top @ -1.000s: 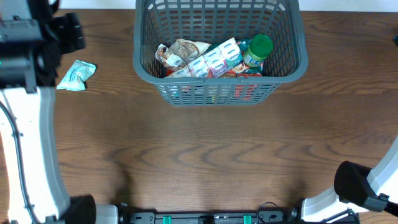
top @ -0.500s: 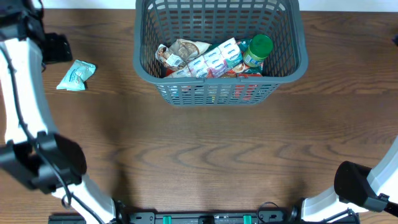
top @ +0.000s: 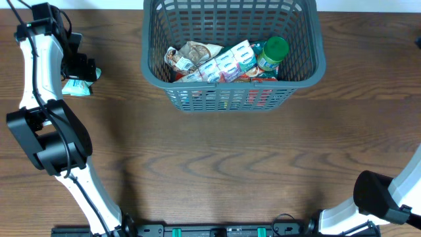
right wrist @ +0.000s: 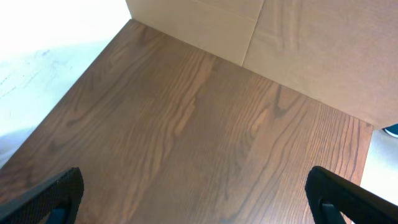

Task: Pack container
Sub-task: 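Move left gripper down onto the mint-green toilet wipes pack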

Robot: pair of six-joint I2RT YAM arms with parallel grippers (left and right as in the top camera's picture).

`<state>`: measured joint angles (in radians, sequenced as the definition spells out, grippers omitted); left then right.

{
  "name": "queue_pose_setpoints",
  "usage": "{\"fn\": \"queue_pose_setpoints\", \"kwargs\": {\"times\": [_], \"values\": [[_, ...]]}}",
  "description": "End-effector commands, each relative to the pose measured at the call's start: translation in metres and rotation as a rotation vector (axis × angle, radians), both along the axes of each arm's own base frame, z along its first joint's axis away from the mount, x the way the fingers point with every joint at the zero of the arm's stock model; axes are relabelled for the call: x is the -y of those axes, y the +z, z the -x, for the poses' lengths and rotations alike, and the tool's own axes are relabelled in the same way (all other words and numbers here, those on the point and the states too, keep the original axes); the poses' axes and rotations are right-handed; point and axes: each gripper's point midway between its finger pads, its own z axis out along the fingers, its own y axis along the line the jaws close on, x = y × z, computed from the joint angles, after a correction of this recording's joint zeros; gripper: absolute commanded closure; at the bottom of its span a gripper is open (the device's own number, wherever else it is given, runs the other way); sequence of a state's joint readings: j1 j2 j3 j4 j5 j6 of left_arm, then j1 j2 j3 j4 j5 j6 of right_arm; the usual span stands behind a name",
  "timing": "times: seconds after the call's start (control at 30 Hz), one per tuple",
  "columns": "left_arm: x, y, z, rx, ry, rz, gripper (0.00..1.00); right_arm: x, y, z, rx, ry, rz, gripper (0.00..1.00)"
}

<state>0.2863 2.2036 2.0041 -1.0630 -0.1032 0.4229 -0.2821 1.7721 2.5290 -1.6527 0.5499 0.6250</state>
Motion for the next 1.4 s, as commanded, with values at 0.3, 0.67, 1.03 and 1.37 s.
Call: {"fn": "queue_pose_setpoints", "kwargs": {"times": [0.3, 0.67, 1.03, 1.37], "values": [[-0.007, -0.019, -0.006, -0.007, -0.131, 0.046, 0.01, 0.002, -0.002, 0.001, 0.003, -0.020, -0.004, 0.01], [-0.002, -0.068, -0.005, -0.063, -0.101, 0.139, 0.01, 0.002, -0.002, 0.001, 0.003, -0.020, -0.004, 0.01], [0.005, -0.099, -0.006, -0.087, -0.091, 0.197, 0.04, 0.002, -0.002, 0.001, 0.003, -0.020, -0.004, 0.01], [0.005, -0.099, -0.007, -0.083, -0.080, 0.199, 0.94, 0.002, -0.002, 0.001, 0.003, -0.020, -0.004, 0.01]]}}
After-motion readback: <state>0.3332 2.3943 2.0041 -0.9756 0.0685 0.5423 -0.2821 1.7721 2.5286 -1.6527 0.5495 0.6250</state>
